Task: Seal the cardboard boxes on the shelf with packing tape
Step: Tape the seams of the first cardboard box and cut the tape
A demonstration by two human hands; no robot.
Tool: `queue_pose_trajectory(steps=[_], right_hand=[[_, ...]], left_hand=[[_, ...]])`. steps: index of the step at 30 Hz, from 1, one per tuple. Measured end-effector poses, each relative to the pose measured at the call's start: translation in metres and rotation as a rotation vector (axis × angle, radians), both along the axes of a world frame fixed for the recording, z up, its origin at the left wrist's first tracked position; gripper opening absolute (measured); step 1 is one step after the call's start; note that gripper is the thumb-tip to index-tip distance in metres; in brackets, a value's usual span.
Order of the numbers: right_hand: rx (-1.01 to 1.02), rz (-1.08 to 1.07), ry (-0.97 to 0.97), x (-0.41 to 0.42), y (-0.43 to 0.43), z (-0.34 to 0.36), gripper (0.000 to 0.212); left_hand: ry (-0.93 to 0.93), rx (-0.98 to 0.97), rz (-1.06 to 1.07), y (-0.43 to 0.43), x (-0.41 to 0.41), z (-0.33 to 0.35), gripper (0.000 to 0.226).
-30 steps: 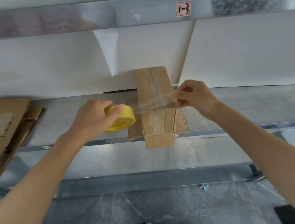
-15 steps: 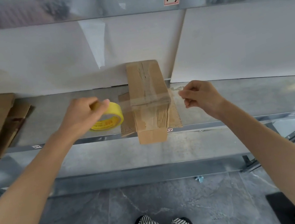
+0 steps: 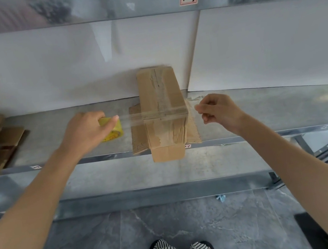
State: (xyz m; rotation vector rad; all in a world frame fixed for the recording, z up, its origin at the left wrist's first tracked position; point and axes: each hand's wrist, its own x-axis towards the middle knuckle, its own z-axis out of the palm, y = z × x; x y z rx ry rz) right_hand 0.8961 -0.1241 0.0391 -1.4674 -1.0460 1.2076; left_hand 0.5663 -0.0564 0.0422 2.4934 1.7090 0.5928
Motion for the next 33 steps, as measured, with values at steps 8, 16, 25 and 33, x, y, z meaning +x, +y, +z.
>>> queue_pose_trajectory(steps=[8,16,25,33], right_hand=[[-0.056,-0.044,0.042,-0.013,0.001,-0.025,0.021],[-0.047,-0.127,-0.086,-0.041,0.002,-0.046,0.018],[-0.054,-0.172,-0.581,-0.040,0.006,-0.039,0.026],[0.111,-0.004,-0.849,-0.080,0.008,0.003,0.046]], left_hand=[[0.024,-0.059,0.065,-0.003,0.022,-0.034,0.045],[0.003,-0.032,0.064,-0.010,0.060,-0.060,0.031],[-0.039,-0.012,0.054,-0.016,0.060,-0.055,0.035],[-0.065,-0.038,0.070,-0.014,0.059,-0.054,0.040]])
